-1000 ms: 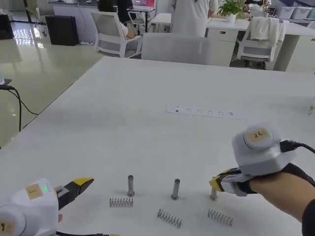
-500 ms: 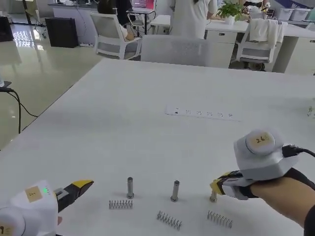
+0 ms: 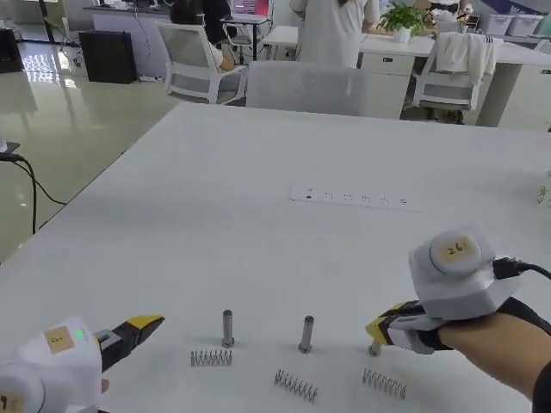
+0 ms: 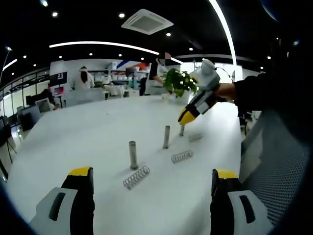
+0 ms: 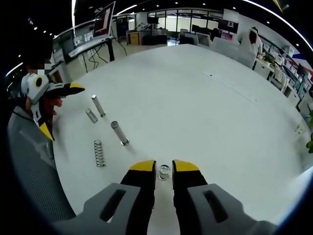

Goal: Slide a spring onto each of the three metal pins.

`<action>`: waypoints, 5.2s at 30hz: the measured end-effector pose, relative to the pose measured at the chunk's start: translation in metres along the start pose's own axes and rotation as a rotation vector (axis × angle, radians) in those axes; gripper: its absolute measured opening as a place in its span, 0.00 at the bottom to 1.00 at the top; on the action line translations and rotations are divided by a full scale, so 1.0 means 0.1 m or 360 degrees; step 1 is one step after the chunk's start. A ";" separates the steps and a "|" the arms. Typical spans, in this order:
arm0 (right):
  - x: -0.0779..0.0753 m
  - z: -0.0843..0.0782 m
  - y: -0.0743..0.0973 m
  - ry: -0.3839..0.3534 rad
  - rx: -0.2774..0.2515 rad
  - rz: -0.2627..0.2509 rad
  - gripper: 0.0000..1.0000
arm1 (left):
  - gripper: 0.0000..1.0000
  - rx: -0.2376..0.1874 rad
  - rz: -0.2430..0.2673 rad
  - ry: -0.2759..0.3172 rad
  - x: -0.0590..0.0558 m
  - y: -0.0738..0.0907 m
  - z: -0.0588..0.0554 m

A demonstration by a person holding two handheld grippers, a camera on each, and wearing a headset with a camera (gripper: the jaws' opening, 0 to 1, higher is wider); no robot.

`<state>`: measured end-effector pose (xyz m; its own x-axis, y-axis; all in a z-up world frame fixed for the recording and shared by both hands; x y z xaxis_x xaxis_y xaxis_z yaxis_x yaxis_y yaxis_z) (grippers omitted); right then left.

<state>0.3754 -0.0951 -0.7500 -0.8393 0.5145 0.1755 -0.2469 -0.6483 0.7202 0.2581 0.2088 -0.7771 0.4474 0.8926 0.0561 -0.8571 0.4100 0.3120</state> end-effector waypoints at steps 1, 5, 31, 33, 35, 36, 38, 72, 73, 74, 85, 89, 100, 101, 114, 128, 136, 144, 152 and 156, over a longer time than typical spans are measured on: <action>0.00 0.00 0.00 0.0005 -0.0001 0.0000 0.11 | 0.98 0.0000 0.0000 0.0000 0.00 0.00 0.00; 0.00 0.00 0.00 0.0021 0.0000 0.0004 0.14 | 0.98 -0.0002 0.0002 0.0000 0.00 0.00 0.00; 0.08 -0.19 0.23 0.0054 -0.0001 0.0029 0.21 | 0.98 -0.0019 0.0003 0.0002 -0.01 -0.01 0.03; 0.09 -0.21 0.24 0.0061 0.0010 0.0038 0.21 | 0.98 -0.0019 0.0002 0.0002 -0.01 -0.01 0.03; 0.10 -0.23 0.24 0.0062 0.0022 0.0052 0.20 | 0.98 -0.0020 0.0000 0.0002 -0.01 -0.01 0.03; 0.11 -0.25 0.24 0.0062 0.0032 0.0062 0.20 | 0.98 -0.0021 -0.0001 0.0003 -0.01 -0.01 0.03; 0.13 -0.29 0.23 0.0065 0.0057 0.0082 0.20 | 0.98 -0.0021 0.0000 0.0004 -0.01 -0.01 0.03; 0.20 -0.51 0.03 0.0239 0.0408 0.0209 0.12 | 0.97 -0.0016 0.0003 0.0016 0.01 0.01 0.01; 0.20 -0.51 0.03 0.0245 0.0411 0.0210 0.12 | 0.97 -0.0016 0.0004 0.0016 0.01 0.01 0.01; 0.20 -0.51 0.03 0.0251 0.0415 0.0205 0.11 | 0.97 -0.0016 0.0004 0.0016 0.01 0.01 0.01; 0.19 -0.51 0.03 0.0188 0.0402 0.0228 0.09 | 0.97 -0.0026 0.0010 0.0017 0.01 0.02 0.01; 0.18 -0.50 0.02 0.0166 0.0410 0.0229 0.08 | 0.97 -0.0034 0.0012 0.0018 0.01 0.03 0.01; 0.29 -0.39 0.09 0.0221 0.0394 0.0233 0.08 | 0.95 -0.0042 0.0003 0.0015 0.00 0.06 0.02; 0.30 -0.38 0.09 0.0225 0.0394 0.0238 0.08 | 0.94 -0.0042 -0.0001 0.0013 -0.01 0.06 0.03; 0.48 -0.25 0.08 0.0321 0.0415 0.0301 0.08 | 0.65 -0.0034 -0.0134 0.0029 -0.09 0.09 0.03; 0.63 -0.06 0.06 0.0421 0.0415 0.0365 0.08 | 0.50 -0.0019 -0.0289 -0.0043 -0.18 0.03 0.10; 0.70 0.00 0.05 0.0479 0.0430 0.0404 0.08 | 0.47 -0.0004 -0.0394 -0.0124 -0.24 -0.07 0.21; 0.80 0.02 0.01 0.0524 0.0451 0.0458 0.08 | 0.43 0.0011 -0.0479 -0.0171 -0.30 -0.15 0.27; 0.89 0.08 -0.03 0.0586 0.0468 0.0501 0.08 | 0.40 0.0011 -0.0534 -0.0209 -0.35 -0.18 0.29; 0.93 0.10 -0.04 0.0614 0.0474 0.0521 0.08 | 0.37 -0.0001 -0.0549 -0.0229 -0.36 -0.20 0.31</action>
<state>0.3028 -0.0388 -0.7301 -0.9783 0.0367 0.2038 0.1547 -0.5248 0.8371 0.2667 0.1626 -0.7562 0.7412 0.6665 0.0805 -0.6498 0.6821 0.3353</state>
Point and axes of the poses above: the centre of the closed fingertips' face, and the gripper's own axes: y roughly backward along the fingers, x roughly to its left, z roughly out of its top, the point moved 10 cm from there along y, roughly backward along the fingers, and after that the axes turned 15 degrees about z, right-handed, at the moved point
